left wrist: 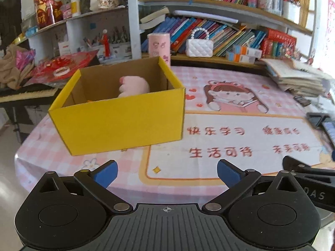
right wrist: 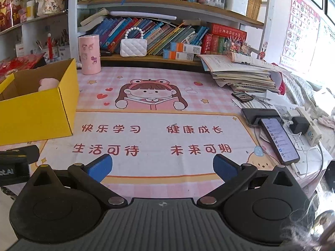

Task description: Organize objects

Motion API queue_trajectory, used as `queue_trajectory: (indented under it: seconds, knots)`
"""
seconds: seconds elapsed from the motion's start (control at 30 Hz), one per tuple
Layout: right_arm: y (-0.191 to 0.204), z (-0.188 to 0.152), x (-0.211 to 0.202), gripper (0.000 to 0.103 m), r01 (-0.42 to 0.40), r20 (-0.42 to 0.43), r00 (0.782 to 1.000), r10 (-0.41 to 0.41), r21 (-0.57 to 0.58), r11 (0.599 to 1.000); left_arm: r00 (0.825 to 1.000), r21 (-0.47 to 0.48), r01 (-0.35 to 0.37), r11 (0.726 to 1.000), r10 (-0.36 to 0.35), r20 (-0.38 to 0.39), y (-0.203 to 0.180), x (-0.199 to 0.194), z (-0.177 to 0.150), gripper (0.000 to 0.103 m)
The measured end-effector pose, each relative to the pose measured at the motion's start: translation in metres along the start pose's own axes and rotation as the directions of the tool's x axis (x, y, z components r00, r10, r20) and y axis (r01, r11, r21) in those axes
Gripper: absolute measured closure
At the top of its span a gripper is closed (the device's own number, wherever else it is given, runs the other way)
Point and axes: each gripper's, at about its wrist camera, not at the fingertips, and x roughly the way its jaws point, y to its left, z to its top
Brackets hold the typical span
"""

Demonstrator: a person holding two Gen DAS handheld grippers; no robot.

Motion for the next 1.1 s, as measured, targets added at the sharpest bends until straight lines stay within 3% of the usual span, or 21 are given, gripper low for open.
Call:
queue_trajectory:
  seconds: [0.43, 1.1]
  knots:
    - [0.023, 0.001, 0.002, 0.000, 0.033, -0.015, 0.999, -0.034, -0.056, 0.998, 0.996, 0.008, -0.095, 0.995, 0.095, 0.000, 0.001, 0.000, -0.004, 0.001]
    - [0.029, 0.001, 0.009, 0.000, 0.069, -0.033, 0.997, -0.071, -0.068, 0.995, 0.993, 0.017, -0.115, 0.993, 0.116, -0.009, 0.001, 0.003, -0.004, 0.001]
